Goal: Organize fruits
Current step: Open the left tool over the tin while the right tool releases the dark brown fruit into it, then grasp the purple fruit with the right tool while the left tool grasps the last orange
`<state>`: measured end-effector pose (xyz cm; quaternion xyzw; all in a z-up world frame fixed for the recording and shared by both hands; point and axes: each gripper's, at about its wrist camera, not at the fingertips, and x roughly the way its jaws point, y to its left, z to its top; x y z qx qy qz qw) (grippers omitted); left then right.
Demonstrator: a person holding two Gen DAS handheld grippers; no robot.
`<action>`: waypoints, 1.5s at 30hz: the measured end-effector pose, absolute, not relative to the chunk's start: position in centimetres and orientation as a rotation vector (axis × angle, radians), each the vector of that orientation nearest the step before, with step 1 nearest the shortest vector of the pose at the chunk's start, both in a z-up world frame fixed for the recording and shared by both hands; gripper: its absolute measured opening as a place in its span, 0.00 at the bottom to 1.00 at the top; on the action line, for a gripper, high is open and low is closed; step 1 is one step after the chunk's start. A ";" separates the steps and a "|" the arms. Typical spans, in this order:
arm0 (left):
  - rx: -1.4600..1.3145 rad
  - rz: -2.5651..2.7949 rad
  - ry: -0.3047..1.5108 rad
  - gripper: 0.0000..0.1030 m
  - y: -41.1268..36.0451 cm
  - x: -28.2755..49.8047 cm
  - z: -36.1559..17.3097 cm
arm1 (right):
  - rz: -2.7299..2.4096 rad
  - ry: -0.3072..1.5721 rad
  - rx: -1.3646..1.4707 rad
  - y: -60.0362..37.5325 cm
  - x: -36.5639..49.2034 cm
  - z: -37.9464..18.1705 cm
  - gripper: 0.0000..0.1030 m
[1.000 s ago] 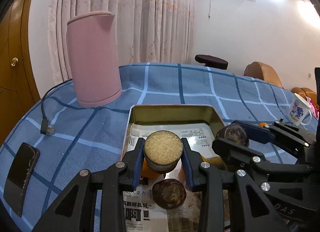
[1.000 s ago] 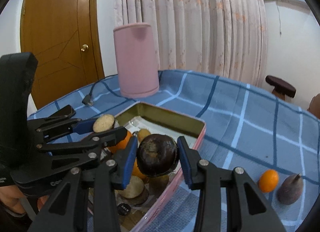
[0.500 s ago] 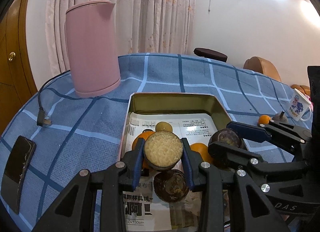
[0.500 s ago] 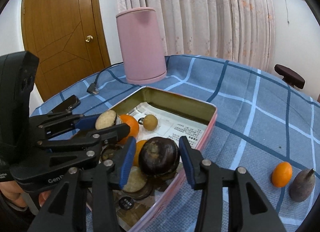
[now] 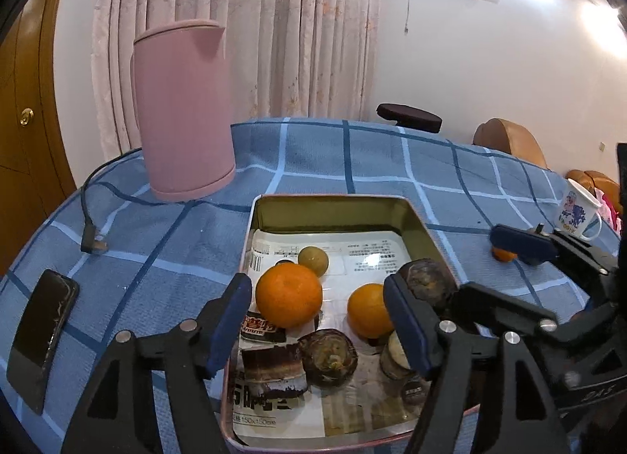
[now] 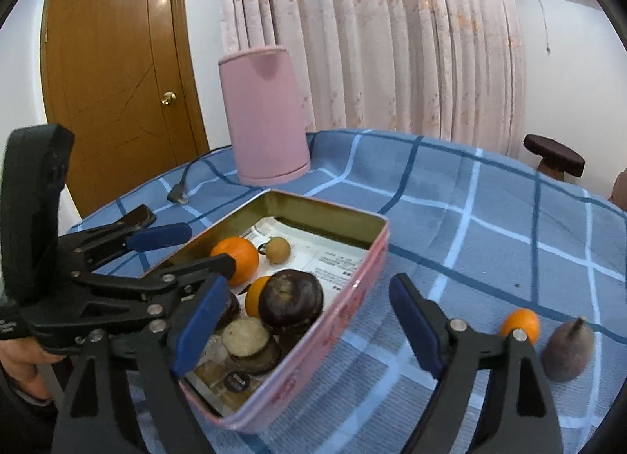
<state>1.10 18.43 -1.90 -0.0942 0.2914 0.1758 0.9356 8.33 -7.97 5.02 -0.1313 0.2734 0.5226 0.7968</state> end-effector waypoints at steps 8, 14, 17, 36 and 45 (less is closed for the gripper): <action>-0.180 0.362 0.578 0.70 17.4 1.5 -0.8 | 0.987 0.511 -0.245 -14.9 10.4 7.3 0.92; -0.114 0.294 0.580 0.70 13.5 3.4 -0.3 | 0.797 0.515 -0.216 -20.1 13.7 7.8 0.93; -0.068 0.254 0.587 0.70 11.2 4.8 -0.1 | 0.725 0.540 -0.205 -21.7 15.3 7.4 0.93; 0.005 0.143 0.694 0.70 5.6 11.4 -2.2 | 0.719 0.824 -0.244 -19.6 21.3 2.2 0.51; -0.017 0.093 0.743 0.70 3.9 15.0 -3.2 | 0.645 0.735 -0.112 -22.8 21.1 3.8 0.51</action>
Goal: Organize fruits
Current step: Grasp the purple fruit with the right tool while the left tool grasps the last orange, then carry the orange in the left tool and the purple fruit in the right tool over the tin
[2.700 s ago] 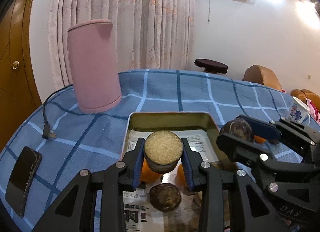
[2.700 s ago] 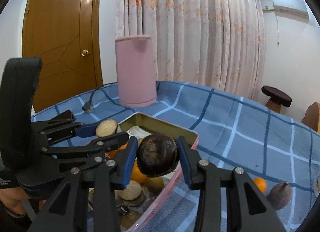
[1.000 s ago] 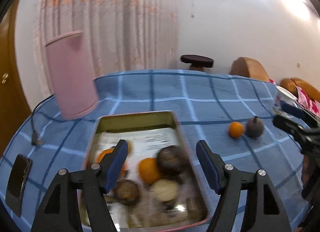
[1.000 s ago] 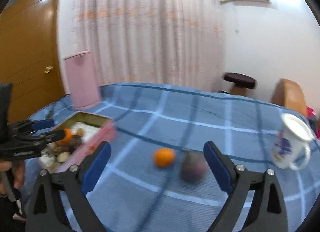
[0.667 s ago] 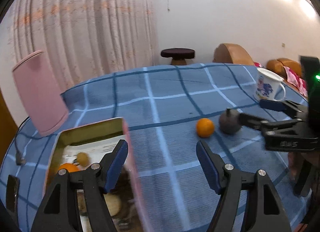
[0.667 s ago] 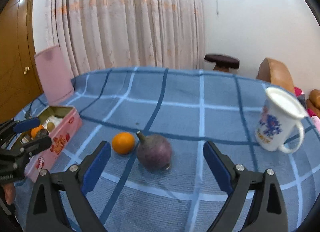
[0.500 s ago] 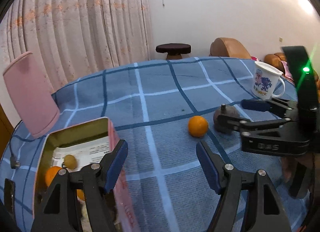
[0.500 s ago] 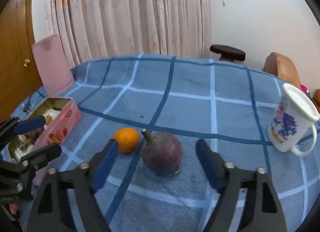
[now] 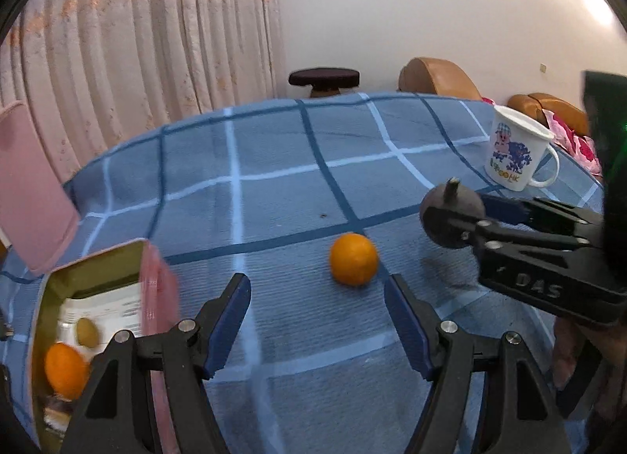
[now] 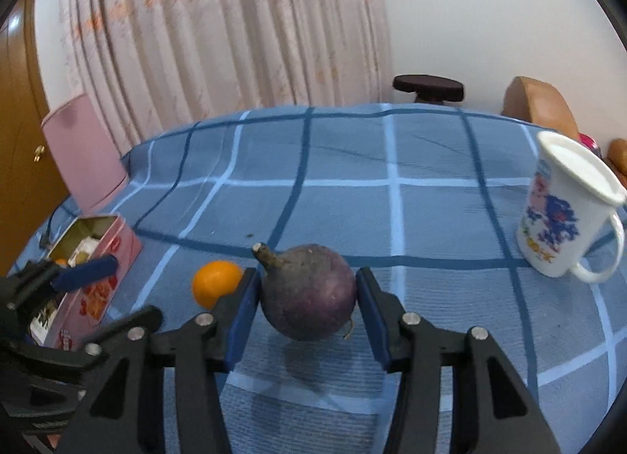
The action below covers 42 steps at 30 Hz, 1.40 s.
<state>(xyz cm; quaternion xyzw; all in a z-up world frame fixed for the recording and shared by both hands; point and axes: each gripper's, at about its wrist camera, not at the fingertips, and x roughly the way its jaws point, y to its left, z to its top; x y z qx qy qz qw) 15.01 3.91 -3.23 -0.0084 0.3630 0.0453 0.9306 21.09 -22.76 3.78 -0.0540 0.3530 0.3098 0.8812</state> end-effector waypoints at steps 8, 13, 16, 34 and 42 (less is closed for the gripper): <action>-0.064 0.070 0.803 0.56 3.6 18.8 -4.5 | 0.632 0.717 -0.058 -23.5 21.4 4.2 0.51; -0.091 0.018 0.826 0.43 3.1 19.9 -4.8 | 0.633 0.713 -0.059 -23.7 21.3 4.2 0.51; -0.043 0.022 0.819 0.39 2.2 19.7 -4.8 | 0.639 0.716 -0.058 -23.7 21.2 4.2 0.51; -0.061 0.040 0.723 0.38 2.7 17.7 -3.9 | 0.670 0.641 -0.083 -23.6 20.2 5.0 0.51; -0.063 0.070 0.671 0.38 3.1 16.8 -3.3 | 0.685 0.593 -0.084 -23.6 19.5 5.4 0.51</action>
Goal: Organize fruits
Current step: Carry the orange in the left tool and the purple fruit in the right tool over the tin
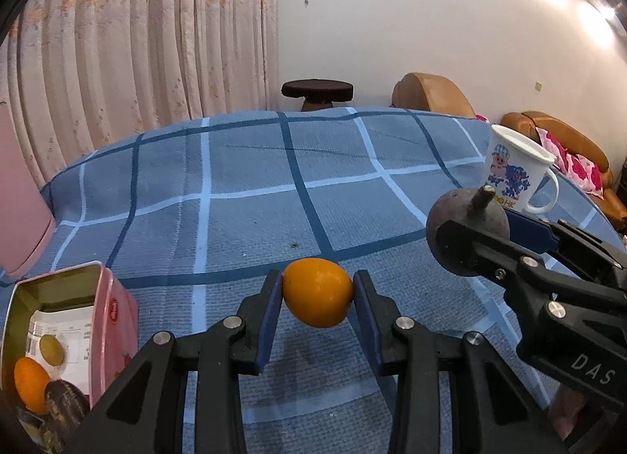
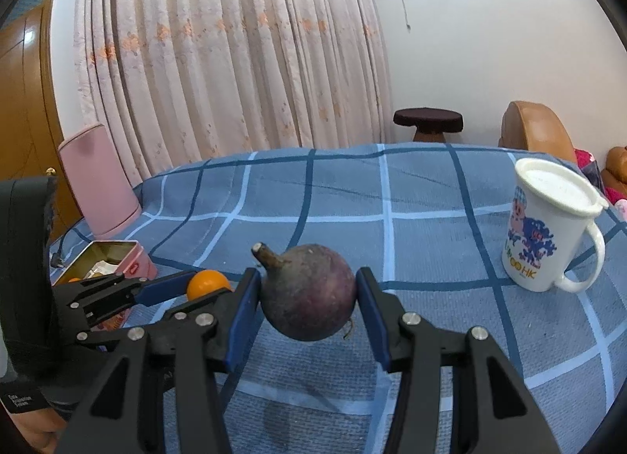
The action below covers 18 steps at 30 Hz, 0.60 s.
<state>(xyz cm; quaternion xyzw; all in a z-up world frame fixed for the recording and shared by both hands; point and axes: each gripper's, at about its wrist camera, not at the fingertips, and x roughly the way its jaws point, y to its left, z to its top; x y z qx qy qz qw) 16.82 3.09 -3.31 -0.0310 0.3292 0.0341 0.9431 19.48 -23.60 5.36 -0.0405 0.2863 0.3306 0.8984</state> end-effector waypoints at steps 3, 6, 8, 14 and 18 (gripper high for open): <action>-0.073 0.078 0.652 0.38 3.3 16.5 -3.1 | 0.689 0.571 -0.091 -23.5 19.1 5.5 0.51; -0.074 0.084 0.634 0.38 3.3 16.0 -2.9 | 0.691 0.549 -0.096 -23.5 18.7 5.7 0.51; -0.070 0.089 0.622 0.38 3.3 15.8 -2.8 | 0.694 0.539 -0.099 -23.5 18.5 5.8 0.51; -0.053 0.098 0.586 0.38 3.0 15.1 -2.6 | 0.699 0.516 -0.105 -23.5 18.0 5.9 0.51; -0.050 0.106 0.566 0.38 2.9 14.6 -2.4 | 0.701 0.498 -0.108 -23.5 17.7 6.0 0.51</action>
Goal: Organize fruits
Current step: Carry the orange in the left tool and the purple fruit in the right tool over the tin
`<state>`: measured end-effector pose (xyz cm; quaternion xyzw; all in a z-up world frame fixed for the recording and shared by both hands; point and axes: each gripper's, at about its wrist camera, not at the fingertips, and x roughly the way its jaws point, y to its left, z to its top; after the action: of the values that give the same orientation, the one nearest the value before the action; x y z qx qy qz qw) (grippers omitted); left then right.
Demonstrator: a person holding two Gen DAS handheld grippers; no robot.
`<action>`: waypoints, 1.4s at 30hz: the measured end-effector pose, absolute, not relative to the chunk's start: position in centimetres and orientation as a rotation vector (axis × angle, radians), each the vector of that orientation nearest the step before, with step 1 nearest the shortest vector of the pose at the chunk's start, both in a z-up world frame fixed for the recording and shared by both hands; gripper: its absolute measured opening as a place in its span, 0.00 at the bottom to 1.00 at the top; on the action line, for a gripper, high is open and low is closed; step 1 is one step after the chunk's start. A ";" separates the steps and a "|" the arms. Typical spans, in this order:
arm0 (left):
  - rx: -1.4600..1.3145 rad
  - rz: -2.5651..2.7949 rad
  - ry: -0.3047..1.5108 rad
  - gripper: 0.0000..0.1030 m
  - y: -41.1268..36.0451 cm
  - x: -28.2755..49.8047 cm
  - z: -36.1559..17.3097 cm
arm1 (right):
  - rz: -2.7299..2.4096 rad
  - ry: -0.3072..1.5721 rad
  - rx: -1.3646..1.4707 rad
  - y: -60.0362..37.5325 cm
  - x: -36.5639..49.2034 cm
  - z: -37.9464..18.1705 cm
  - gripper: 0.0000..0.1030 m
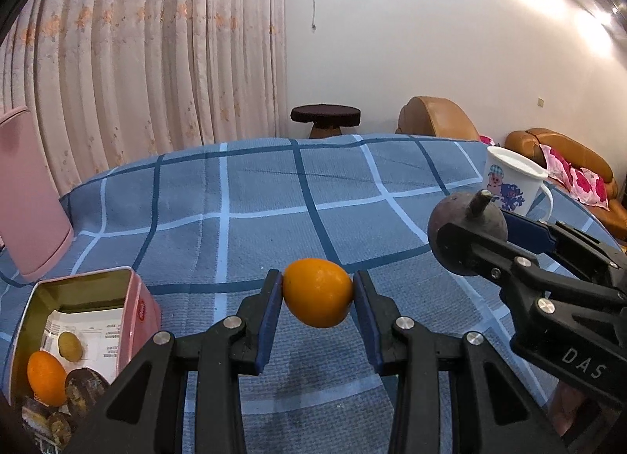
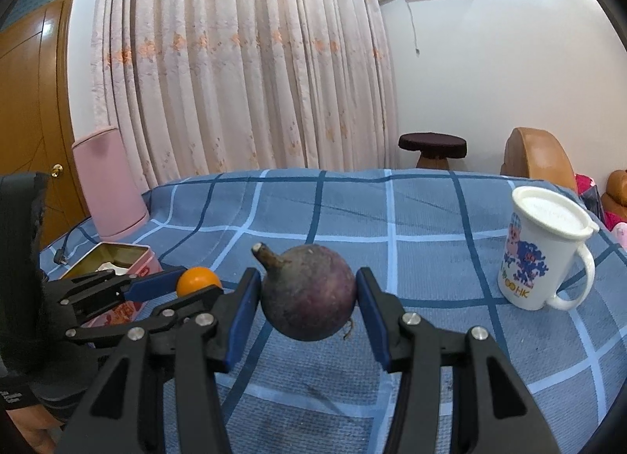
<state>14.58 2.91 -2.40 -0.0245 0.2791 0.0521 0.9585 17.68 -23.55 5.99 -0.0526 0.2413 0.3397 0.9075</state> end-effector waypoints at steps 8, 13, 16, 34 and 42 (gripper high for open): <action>-0.042 0.125 0.521 0.38 2.9 13.3 -2.0 | 0.707 0.426 -0.123 -23.8 16.4 6.5 0.51; -0.042 0.133 0.502 0.38 3.0 12.8 -1.8 | 0.720 0.392 -0.132 -23.7 15.6 6.7 0.51; -0.045 0.133 0.494 0.38 3.2 12.4 -1.7 | 0.726 0.392 -0.132 -23.6 15.4 6.7 0.51; -0.039 0.192 0.479 0.38 6.4 8.6 -0.5 | 0.841 0.472 -0.111 -19.5 14.1 7.1 0.51; -0.070 0.278 0.491 0.38 10.9 6.5 0.5 | 0.937 0.450 -0.146 -14.8 12.3 8.5 0.51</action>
<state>6.46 10.88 0.50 -0.0346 0.2421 0.1371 0.9599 12.27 -14.82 8.46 -0.0695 0.2148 0.4471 0.8655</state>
